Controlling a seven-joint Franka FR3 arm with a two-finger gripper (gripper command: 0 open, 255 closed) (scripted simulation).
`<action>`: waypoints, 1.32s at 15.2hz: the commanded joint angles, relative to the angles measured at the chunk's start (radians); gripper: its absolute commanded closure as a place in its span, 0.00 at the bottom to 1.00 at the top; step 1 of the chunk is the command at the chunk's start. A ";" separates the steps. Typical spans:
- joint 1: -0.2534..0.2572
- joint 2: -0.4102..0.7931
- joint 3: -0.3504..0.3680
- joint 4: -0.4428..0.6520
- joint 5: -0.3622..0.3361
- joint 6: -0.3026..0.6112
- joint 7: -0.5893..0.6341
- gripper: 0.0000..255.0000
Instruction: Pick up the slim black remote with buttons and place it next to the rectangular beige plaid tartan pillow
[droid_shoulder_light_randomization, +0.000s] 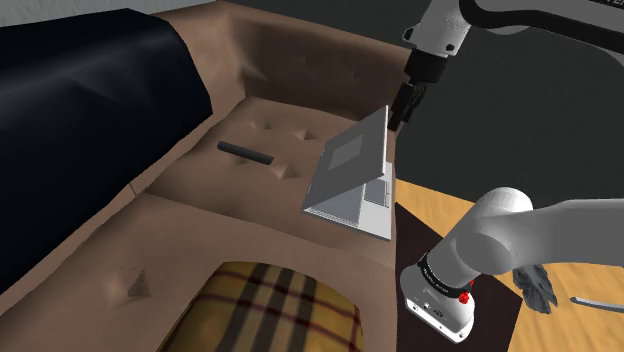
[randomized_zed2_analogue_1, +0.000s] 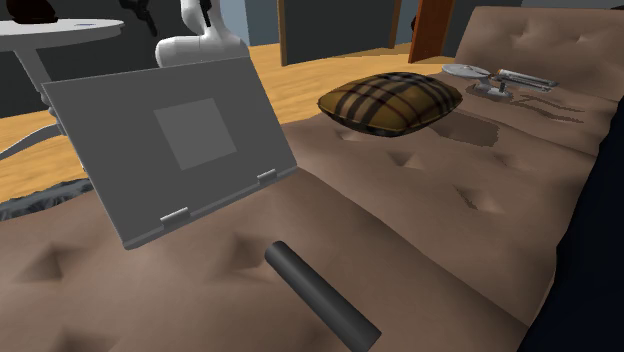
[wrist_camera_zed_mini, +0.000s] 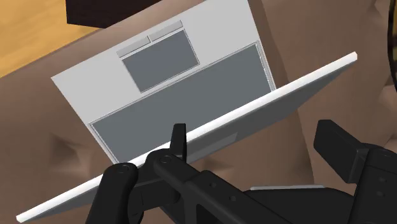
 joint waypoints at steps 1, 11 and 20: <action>0.000 0.000 0.000 0.000 0.000 0.000 0.000 0.00; 0.046 0.328 0.044 0.060 0.018 0.279 -0.046 0.00; 0.079 0.656 0.084 0.225 0.012 0.451 -0.072 0.00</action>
